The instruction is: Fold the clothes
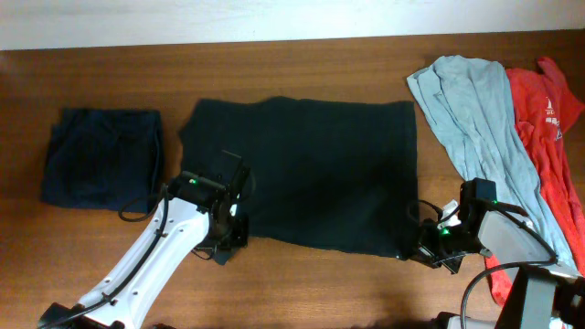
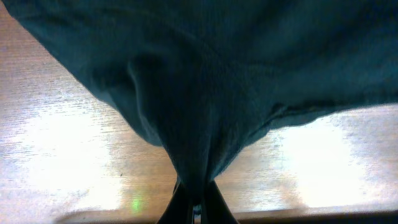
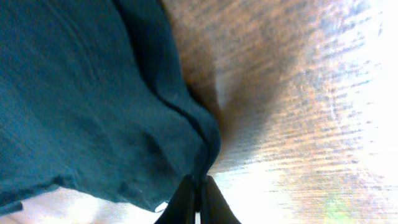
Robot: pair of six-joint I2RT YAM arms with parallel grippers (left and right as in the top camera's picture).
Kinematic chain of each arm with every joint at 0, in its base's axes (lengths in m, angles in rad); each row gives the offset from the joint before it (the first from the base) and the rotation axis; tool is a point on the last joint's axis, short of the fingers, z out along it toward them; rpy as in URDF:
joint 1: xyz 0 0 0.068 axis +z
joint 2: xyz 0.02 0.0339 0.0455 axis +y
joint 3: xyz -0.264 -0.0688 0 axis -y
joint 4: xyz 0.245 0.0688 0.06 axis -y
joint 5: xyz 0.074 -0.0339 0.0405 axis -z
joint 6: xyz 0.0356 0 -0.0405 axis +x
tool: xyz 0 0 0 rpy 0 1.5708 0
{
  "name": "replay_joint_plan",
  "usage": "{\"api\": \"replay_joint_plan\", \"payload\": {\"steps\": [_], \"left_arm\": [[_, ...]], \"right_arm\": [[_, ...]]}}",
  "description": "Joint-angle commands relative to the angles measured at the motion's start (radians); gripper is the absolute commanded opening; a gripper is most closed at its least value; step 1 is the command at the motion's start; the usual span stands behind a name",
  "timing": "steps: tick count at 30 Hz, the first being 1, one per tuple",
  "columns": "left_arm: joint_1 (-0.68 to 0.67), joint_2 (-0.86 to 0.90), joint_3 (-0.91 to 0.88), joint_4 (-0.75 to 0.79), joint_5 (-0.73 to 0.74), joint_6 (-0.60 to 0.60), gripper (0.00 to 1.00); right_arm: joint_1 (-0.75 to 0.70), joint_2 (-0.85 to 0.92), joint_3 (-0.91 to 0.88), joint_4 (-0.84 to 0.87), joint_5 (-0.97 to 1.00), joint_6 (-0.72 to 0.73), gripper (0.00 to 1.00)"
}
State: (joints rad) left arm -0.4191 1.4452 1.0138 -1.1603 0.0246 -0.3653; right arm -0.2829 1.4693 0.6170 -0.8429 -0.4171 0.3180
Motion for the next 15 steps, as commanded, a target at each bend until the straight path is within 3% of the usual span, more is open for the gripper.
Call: {"api": "replay_joint_plan", "payload": {"steps": [1,7,11,15], "left_arm": [[-0.003,-0.018,0.013,-0.034,-0.014,0.015,0.01],[-0.003,-0.081,0.013,-0.141,-0.014,-0.02,0.01],[-0.003,-0.111,0.013,-0.115,-0.054,-0.013,0.01],[-0.003,-0.103,0.013,-0.019,-0.06,0.055,0.02]], "right_arm": [[-0.005,-0.042,0.002,-0.048,0.011,-0.015,0.04],[-0.006,-0.252,0.047,-0.185,0.066,-0.024,0.04],[-0.005,-0.383,0.092,-0.142,0.058,-0.008,0.04],[-0.005,-0.39,0.104,-0.057,0.028,0.017,0.04]]}}
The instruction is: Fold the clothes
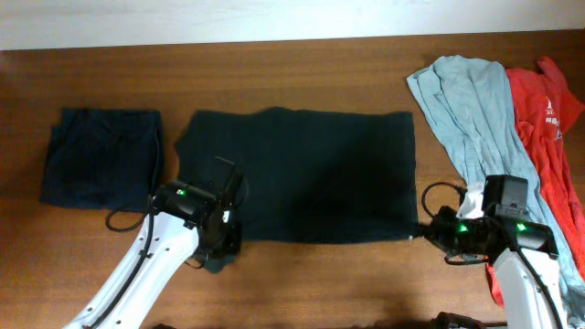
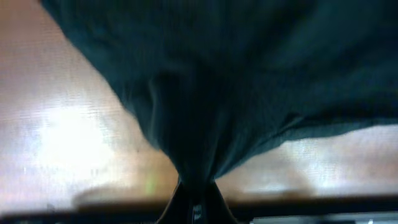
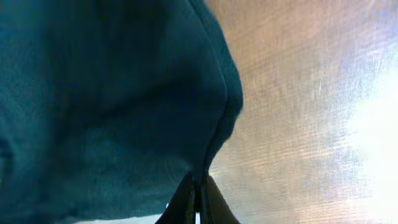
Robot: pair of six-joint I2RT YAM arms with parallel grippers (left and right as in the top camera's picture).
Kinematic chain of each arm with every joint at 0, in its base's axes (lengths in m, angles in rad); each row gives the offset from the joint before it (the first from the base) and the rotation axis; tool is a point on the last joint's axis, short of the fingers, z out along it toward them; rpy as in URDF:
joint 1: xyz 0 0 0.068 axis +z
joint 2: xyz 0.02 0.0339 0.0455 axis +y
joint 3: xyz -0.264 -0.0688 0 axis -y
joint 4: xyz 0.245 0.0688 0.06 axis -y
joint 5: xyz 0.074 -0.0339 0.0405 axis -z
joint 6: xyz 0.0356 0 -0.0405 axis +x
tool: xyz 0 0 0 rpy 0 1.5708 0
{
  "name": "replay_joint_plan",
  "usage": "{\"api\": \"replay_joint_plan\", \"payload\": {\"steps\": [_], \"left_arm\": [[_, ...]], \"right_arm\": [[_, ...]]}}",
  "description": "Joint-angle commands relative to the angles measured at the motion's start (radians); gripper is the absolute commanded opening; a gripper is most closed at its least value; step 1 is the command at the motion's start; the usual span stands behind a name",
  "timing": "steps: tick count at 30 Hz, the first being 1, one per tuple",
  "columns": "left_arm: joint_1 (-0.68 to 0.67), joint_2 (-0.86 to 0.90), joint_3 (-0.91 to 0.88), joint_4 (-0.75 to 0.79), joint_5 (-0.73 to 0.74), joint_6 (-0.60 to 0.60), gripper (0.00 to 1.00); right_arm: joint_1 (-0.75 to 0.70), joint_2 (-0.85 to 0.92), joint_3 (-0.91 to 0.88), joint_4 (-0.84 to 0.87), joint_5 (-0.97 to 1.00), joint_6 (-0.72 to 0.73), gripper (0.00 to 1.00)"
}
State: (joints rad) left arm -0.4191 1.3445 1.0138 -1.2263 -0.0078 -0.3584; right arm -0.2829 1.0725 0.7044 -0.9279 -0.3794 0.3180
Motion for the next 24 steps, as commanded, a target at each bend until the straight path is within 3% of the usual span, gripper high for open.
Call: {"api": "replay_joint_plan", "payload": {"steps": [1,9,15,24], "left_arm": [[-0.003,0.002,0.013,0.072,-0.027,0.062,0.02],[-0.003,0.076,0.013,0.265,-0.081,0.146,0.02],[-0.003,0.127,0.013,0.409,-0.22,0.204,0.02],[-0.003,0.139,0.013,0.609,-0.322,0.283,0.03]], "right_arm": [[-0.005,0.023,0.016,0.047,-0.024,0.017,0.04],[-0.005,0.18,0.017,0.319,-0.16,0.033,0.04],[-0.005,0.287,0.016,0.483,-0.167,0.062,0.04],[-0.005,0.333,0.016,0.613,-0.193,0.066,0.04]]}}
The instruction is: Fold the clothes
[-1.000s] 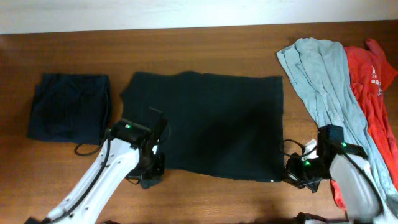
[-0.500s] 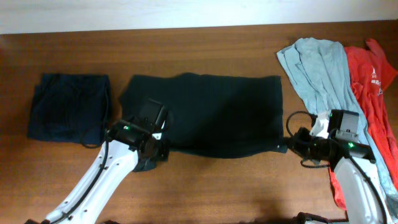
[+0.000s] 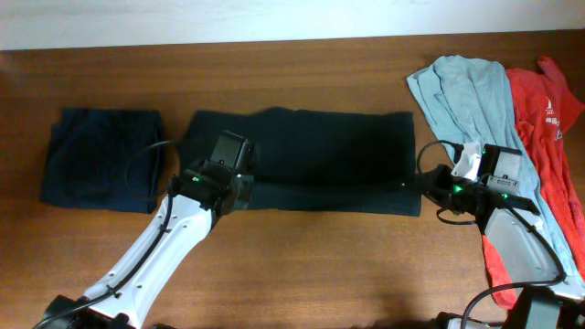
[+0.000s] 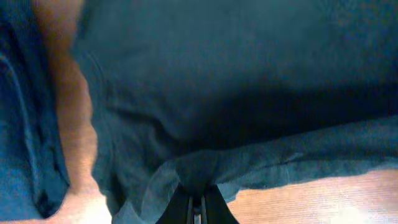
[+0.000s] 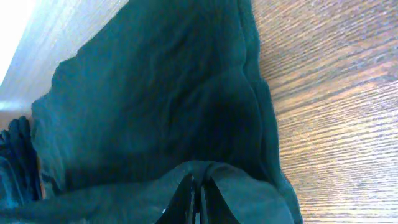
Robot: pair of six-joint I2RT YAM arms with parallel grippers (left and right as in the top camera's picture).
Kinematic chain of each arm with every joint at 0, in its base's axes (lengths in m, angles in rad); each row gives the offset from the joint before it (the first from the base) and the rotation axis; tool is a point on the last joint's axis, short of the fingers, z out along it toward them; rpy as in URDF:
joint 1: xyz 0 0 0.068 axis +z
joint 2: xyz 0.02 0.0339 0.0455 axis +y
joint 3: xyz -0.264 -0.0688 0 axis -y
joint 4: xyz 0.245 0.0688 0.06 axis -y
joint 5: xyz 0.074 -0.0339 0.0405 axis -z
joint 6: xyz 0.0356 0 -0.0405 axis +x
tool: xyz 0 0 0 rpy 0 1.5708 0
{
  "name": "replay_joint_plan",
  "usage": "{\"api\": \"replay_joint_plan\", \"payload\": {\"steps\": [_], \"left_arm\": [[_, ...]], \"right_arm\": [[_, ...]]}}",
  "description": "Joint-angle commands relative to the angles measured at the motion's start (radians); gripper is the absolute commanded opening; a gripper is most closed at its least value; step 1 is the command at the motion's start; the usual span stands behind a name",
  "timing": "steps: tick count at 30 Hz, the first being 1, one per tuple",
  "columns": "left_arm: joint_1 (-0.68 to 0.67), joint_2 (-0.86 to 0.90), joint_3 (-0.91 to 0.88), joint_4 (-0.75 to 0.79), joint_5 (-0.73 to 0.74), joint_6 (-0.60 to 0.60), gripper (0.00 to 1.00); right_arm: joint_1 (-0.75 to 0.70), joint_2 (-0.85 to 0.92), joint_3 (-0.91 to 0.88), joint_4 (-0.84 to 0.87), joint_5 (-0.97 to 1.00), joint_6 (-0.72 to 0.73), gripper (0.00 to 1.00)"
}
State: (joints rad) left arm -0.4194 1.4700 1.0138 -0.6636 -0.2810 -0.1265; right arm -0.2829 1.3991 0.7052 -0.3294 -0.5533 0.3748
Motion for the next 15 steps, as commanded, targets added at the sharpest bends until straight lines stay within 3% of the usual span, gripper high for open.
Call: {"api": "replay_joint_plan", "payload": {"steps": [1,3,5,6,7,8,11,14,15], "left_arm": [[-0.003,0.021,0.013,0.064,-0.048,0.061,0.04],[-0.003,0.044,0.013,0.08,-0.048,0.069,0.05],[-0.003,0.081,0.013,0.08,-0.049,0.072,0.08],[-0.003,0.095,0.013,0.08,-0.051,0.073,0.09],[-0.003,0.113,0.013,0.08,-0.059,0.073,0.16],[-0.001,0.129,0.013,0.08,-0.077,0.075,0.31],[0.015,0.143,0.013,0.067,-0.109,0.074,0.59],[0.044,0.14,0.014,0.034,-0.1,0.06,0.76],[0.053,0.14,0.015,0.011,-0.085,0.059,0.77]], "right_arm": [[-0.005,0.006,0.016,0.018,-0.019,0.009,0.05],[-0.005,0.006,0.016,0.02,-0.019,0.009,0.06],[-0.005,0.006,0.016,0.025,-0.019,0.008,0.25],[-0.005,0.006,0.016,0.032,-0.019,0.008,0.4],[-0.005,0.006,0.016,0.034,-0.019,0.008,0.54],[-0.005,0.006,0.016,0.034,-0.019,0.008,0.63],[-0.005,0.006,0.016,0.022,-0.019,0.008,0.69],[-0.005,0.006,0.016,0.004,-0.019,0.007,0.71],[-0.005,0.006,0.016,-0.006,-0.019,0.0,0.71]]}}
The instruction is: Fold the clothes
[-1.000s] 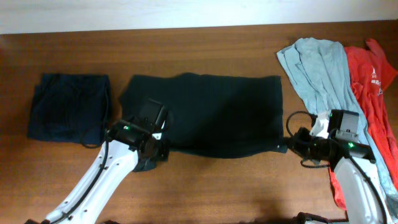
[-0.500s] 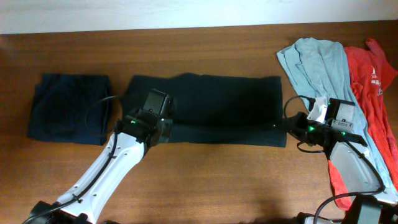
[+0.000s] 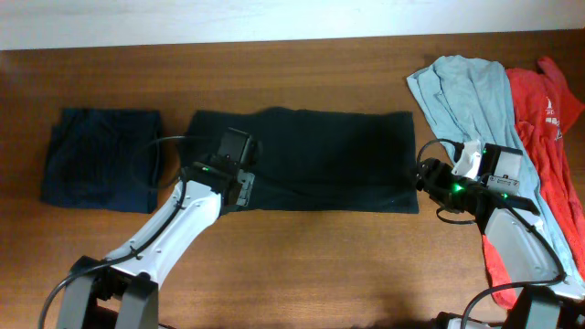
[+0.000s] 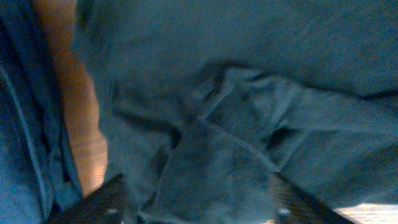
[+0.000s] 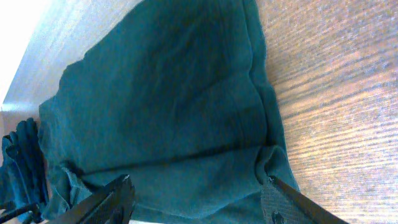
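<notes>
A dark teal garment (image 3: 315, 157) lies folded in half as a long strip across the middle of the table. My left gripper (image 3: 239, 189) is open at its near left corner. In the left wrist view the left gripper (image 4: 196, 208) straddles the bunched folded edge (image 4: 230, 149), fingers (image 4: 93, 202) wide apart. My right gripper (image 3: 428, 177) is open at the near right corner. In the right wrist view the right gripper (image 5: 196, 202) stands spread over the garment (image 5: 174, 106), with nothing pinched between its fingers (image 5: 292, 198).
A folded navy garment (image 3: 101, 157) lies at the left. A light blue shirt (image 3: 475, 100) and a red shirt (image 3: 548, 119) lie piled at the right edge. Bare wooden table (image 3: 311, 265) runs along the front.
Both grippers have opened and let go of the garment's edge. The folded edge now lies slack on the lower layer. The arms have barely shifted.
Both grippers were shut on the near corners of the garment, which lay spread out. Then the near edge was raised and further back. Then it lay over the far half, making a narrow strip. Now both grippers have released it.
</notes>
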Robot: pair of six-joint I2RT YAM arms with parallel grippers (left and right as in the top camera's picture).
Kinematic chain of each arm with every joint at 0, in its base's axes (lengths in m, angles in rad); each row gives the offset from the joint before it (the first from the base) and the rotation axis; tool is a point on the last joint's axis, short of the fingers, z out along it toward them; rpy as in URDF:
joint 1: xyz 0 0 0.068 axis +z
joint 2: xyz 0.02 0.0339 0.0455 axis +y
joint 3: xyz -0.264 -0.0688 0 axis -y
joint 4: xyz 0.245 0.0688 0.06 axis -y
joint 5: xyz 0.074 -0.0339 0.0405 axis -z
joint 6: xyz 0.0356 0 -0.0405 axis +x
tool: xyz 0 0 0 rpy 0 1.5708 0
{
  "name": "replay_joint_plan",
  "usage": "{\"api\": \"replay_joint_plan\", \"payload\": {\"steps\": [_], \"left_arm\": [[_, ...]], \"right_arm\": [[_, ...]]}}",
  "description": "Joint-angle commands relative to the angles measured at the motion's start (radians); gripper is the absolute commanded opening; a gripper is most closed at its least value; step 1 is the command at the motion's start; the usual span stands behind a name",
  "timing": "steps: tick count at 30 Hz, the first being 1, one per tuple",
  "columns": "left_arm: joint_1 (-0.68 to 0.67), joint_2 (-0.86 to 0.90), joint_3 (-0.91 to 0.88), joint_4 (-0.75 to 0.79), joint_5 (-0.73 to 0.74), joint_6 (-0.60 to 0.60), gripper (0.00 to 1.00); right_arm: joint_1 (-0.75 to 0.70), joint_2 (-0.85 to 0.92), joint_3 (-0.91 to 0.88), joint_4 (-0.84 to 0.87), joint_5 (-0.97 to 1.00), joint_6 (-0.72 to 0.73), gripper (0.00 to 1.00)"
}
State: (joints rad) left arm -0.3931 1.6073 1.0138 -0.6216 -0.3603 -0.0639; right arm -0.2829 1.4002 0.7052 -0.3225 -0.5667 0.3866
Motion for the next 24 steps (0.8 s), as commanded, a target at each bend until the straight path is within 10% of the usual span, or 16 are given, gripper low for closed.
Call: {"api": "replay_joint_plan", "payload": {"steps": [1,15,24], "left_arm": [[0.039,0.002,0.018,-0.066,0.045,-0.008,0.77],[0.049,0.097,-0.012,-0.105,0.233,0.036,0.62],[0.049,0.118,0.021,-0.082,0.18,0.061,0.06]], "right_arm": [[-0.005,0.005,0.016,-0.016,-0.005,-0.012,0.71],[-0.005,0.005,0.015,-0.036,0.002,-0.012,0.72],[-0.005,0.005,0.015,-0.056,0.007,-0.015,0.72]]}}
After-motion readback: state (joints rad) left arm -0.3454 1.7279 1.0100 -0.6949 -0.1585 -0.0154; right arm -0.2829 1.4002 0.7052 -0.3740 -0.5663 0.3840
